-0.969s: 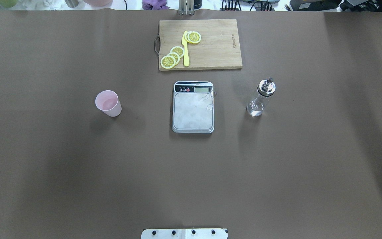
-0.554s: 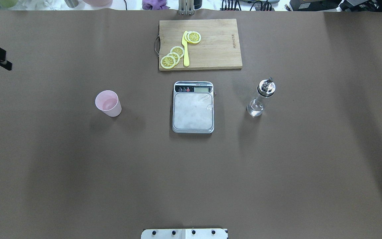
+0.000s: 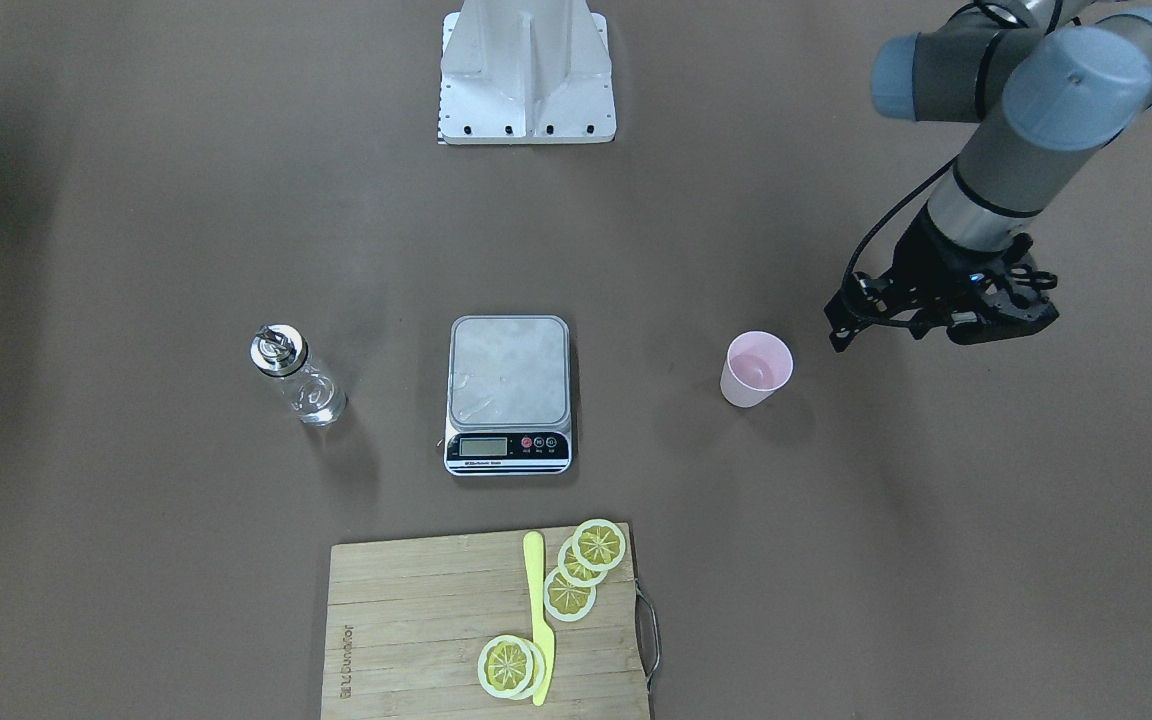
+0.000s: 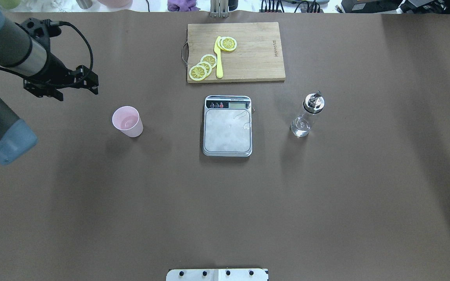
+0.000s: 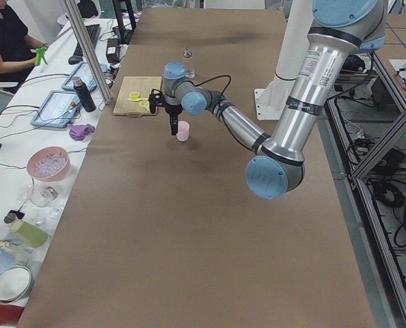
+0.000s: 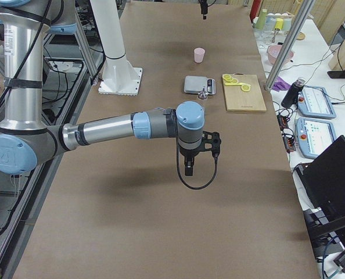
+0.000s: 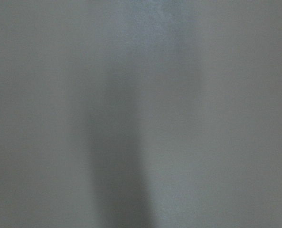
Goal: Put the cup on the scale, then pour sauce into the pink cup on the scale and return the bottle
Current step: 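Reach the left gripper down to the pink cup and grasp it, then carry the pink cup with the left gripper onto the scale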
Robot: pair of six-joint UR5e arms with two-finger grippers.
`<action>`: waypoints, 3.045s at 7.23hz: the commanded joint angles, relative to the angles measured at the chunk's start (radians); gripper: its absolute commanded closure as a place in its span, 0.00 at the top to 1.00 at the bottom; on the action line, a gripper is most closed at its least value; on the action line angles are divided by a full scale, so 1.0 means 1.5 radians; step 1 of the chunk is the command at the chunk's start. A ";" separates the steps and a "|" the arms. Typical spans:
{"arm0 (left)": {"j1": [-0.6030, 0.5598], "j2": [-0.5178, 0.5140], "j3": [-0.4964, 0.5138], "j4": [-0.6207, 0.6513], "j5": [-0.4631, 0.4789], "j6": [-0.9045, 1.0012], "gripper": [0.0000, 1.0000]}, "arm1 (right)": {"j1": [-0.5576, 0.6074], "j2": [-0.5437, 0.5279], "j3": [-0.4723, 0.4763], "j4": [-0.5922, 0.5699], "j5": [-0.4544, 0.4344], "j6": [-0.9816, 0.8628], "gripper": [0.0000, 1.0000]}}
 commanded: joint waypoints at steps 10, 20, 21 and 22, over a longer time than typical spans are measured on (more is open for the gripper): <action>0.087 -0.031 0.088 -0.081 0.029 -0.042 0.00 | 0.000 0.003 -0.003 0.000 0.006 0.002 1.00; 0.131 -0.407 0.277 0.088 0.028 -0.346 0.00 | 0.000 0.006 0.001 0.000 0.009 0.002 1.00; 0.135 -0.446 0.335 0.086 0.029 -0.344 0.00 | 0.000 0.006 0.001 0.000 0.010 0.002 1.00; 0.153 -0.441 0.336 0.085 0.042 -0.342 0.00 | 0.000 0.007 0.001 0.000 0.013 0.003 1.00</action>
